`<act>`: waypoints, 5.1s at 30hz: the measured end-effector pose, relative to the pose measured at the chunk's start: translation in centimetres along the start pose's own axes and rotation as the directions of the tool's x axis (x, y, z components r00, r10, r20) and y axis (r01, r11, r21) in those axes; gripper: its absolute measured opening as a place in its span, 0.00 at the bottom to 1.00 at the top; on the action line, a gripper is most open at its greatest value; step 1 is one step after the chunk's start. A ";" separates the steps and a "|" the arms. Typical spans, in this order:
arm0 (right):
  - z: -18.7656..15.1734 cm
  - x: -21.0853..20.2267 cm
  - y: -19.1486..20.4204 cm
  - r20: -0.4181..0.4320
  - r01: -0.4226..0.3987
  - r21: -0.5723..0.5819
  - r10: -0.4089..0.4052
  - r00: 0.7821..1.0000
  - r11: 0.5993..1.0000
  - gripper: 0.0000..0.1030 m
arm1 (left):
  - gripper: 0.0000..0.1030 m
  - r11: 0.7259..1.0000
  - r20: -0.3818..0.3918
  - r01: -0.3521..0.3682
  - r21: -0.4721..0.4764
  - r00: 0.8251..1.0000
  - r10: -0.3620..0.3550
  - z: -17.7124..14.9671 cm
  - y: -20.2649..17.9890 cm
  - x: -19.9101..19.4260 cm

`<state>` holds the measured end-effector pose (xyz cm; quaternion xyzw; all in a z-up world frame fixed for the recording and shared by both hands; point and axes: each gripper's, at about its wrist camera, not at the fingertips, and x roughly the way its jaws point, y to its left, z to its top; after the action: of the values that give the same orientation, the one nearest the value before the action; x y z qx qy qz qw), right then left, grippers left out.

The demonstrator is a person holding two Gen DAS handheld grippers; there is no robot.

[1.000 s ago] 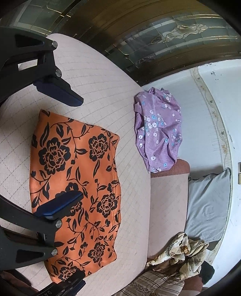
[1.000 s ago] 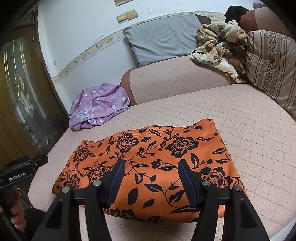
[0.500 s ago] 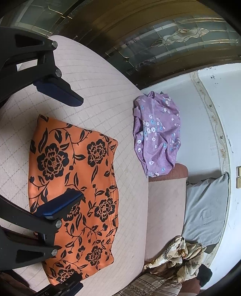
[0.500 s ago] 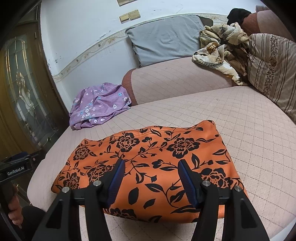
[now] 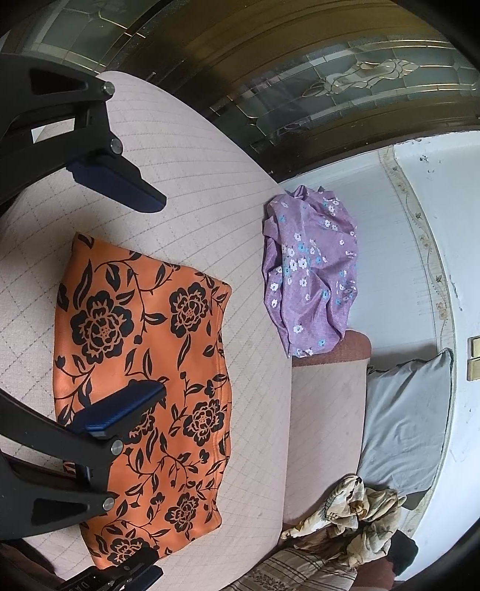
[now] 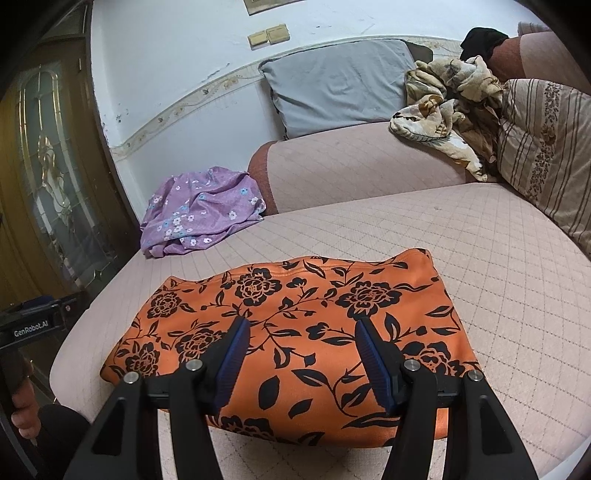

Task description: Fold small clothes

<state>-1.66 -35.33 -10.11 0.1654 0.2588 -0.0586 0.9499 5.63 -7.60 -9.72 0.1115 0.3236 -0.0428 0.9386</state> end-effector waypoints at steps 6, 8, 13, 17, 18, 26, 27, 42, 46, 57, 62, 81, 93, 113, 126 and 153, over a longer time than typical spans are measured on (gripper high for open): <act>0.0 0.0 0.2 -0.007 -0.013 -0.014 0.013 1.000 1.000 0.60 | 0.89 1.000 -0.001 -0.001 -0.002 1.000 0.001 0.0 0.1 -0.1; -0.1 0.0 0.5 -0.006 -0.016 -0.033 0.015 1.000 0.999 0.59 | 0.89 1.000 -0.001 -0.003 -0.002 1.000 0.003 0.0 0.1 0.0; -0.4 0.1 1.2 -0.010 -0.028 -0.068 0.027 1.000 0.997 0.59 | 0.89 1.000 -0.005 -0.004 -0.009 1.000 0.004 -0.1 0.5 0.1; -0.6 0.3 1.4 -0.016 -0.025 -0.074 0.024 1.000 0.997 0.59 | 0.89 1.000 -0.006 -0.004 -0.010 1.000 0.004 -0.1 0.6 0.3; -0.7 0.3 1.4 -0.016 -0.024 -0.074 0.023 1.000 0.997 0.59 | 0.89 1.000 -0.006 -0.004 -0.012 1.000 0.004 -0.2 0.7 0.3; -0.7 0.8 0.9 -0.034 -0.009 -0.048 0.007 0.999 0.999 0.59 | 0.89 1.000 -0.026 -0.016 -0.016 1.000 0.016 -0.6 1.1 1.2; -0.7 0.9 0.9 -0.035 -0.008 -0.047 0.006 0.999 0.999 0.59 | 0.89 1.000 -0.027 -0.019 -0.017 0.999 0.019 -0.6 1.1 1.3; -0.9 1.1 1.2 -0.048 -0.017 -0.051 0.015 0.999 0.999 0.59 | 0.89 1.000 -0.023 -0.027 -0.007 0.999 0.026 -0.4 0.8 1.1; -1.0 1.2 1.3 -0.054 -0.018 -0.053 0.015 0.998 0.998 0.59 | 0.89 1.000 -0.024 -0.028 -0.004 0.999 0.028 -0.4 0.8 1.1; -1.0 1.3 1.2 -0.057 -0.018 -0.052 0.015 0.998 0.998 0.59 | 0.89 1.000 -0.065 -0.011 -0.018 0.998 0.010 -1.1 1.6 1.9; -1.0 1.3 1.0 -0.058 -0.017 -0.041 0.015 0.998 0.999 0.59 | 0.89 0.997 -0.168 -0.021 -0.071 0.986 0.009 -3.5 4.1 4.2; -2.6 5.5 -0.3 -0.285 -0.011 0.060 0.027 0.958 0.998 0.60 | 0.58 0.951 -0.332 0.108 -0.289 0.921 -0.206 -8.8 6.1 6.9; -1.1 3.0 -0.6 -0.145 -0.046 0.095 0.060 0.988 0.994 0.60 | 0.77 0.940 -0.316 0.128 -0.315 0.920 -0.231 -7.4 5.3 9.5; -1.2 3.2 -0.5 -0.144 -0.019 0.090 0.032 0.989 0.996 0.60 | 0.45 0.949 -0.206 0.173 -0.265 0.951 -0.230 -7.1 3.5 10.3; -1.2 3.1 -0.3 -0.137 -0.024 0.086 0.036 0.990 0.996 0.60 | 0.07 0.988 -0.076 0.114 -0.102 0.990 -0.122 -5.0 2.2 6.3; -1.1 3.0 -0.3 -0.152 -0.049 0.099 0.063 0.986 0.994 0.60 | 0.81 0.793 -0.213 0.205 -0.573 0.898 -0.386 -10.2 5.8 9.3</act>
<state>0.31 -35.28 -12.58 0.2217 0.3240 -0.0310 0.9192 7.75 0.40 -22.26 -0.2028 0.4832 -0.0799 0.8480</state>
